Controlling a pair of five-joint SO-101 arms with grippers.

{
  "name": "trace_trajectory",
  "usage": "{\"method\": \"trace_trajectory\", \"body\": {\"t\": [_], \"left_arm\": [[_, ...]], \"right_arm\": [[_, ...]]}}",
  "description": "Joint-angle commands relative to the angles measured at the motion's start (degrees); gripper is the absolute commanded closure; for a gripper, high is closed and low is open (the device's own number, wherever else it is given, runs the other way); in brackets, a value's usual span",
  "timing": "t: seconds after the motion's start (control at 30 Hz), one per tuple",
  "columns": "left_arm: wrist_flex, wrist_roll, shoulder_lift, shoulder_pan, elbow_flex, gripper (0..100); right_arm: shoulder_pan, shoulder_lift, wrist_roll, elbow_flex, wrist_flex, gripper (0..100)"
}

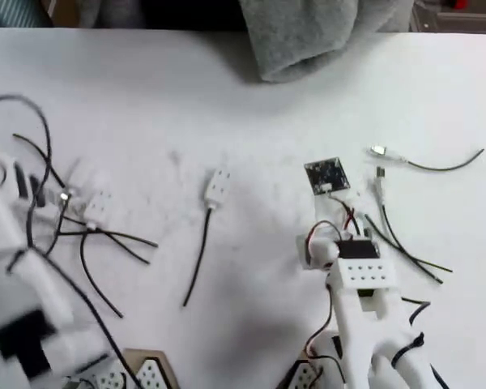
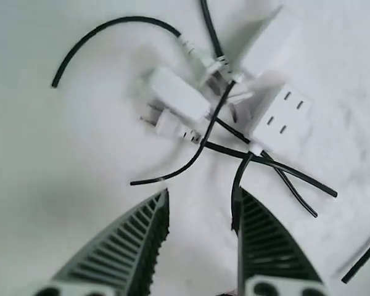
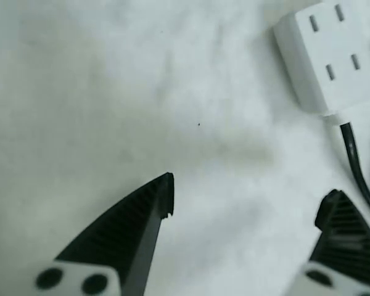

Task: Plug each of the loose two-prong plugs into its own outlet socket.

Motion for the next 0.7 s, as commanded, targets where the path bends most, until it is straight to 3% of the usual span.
{"method": "trace_trajectory", "body": {"t": [0.0, 0.07, 0.23, 0.67], "left_arm": [[2.55, -5.27, 11.65, 3.74, -13.01, 82], [2.46, -4.22, 16.84, 4.00, -14.51, 82], [-0.26, 9.85, 27.30, 3.74, -14.86, 82], [-12.57, 20.92, 30.81, 4.26, -14.77, 82]], "right_arm": [[0.66, 0.31, 0.53, -0.09, -1.27, 63.6], [0.66, 0.31, 0.53, -0.09, -1.54, 63.6], [0.66, 0.31, 0.88, 0.70, -2.86, 63.6], [-3.65, 0.31, 0.97, 2.46, -5.67, 63.6]]}}
